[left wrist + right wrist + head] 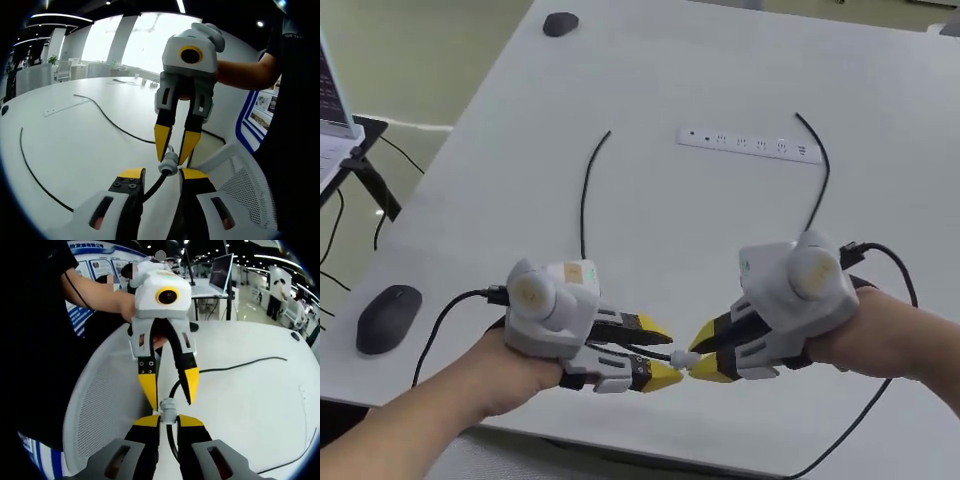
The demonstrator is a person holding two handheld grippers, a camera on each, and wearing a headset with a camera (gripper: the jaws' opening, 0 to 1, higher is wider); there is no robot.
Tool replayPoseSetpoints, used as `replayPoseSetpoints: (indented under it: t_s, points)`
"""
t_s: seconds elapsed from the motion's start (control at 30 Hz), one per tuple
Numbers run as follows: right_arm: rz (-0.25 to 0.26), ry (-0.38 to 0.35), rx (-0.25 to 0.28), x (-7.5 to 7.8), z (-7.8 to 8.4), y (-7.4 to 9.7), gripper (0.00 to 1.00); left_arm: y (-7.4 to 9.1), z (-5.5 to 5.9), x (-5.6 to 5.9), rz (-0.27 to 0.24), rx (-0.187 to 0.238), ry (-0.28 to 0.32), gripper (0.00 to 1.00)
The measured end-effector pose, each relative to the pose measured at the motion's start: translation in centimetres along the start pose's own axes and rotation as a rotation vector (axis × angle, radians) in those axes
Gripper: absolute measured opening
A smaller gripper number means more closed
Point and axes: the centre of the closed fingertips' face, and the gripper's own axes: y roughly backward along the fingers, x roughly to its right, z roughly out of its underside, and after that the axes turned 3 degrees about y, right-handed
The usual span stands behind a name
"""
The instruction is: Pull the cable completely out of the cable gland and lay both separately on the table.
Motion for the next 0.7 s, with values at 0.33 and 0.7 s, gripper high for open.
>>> replayPoseSetpoints:
  t_s: [0.33, 0.7]
  points:
    - [0.006, 0.089, 0.012, -0.07, -0.07, -0.06, 0.07, -0.16, 0.17, 0.97, 0.045, 0.010, -0.017, 0.16]
    - [0.013, 0.100, 0.029, -0.18, 0.08, -0.20, 0.07, -0.17, 0.30, 0.99, 0.031, 0.000, -0.048, 0.15]
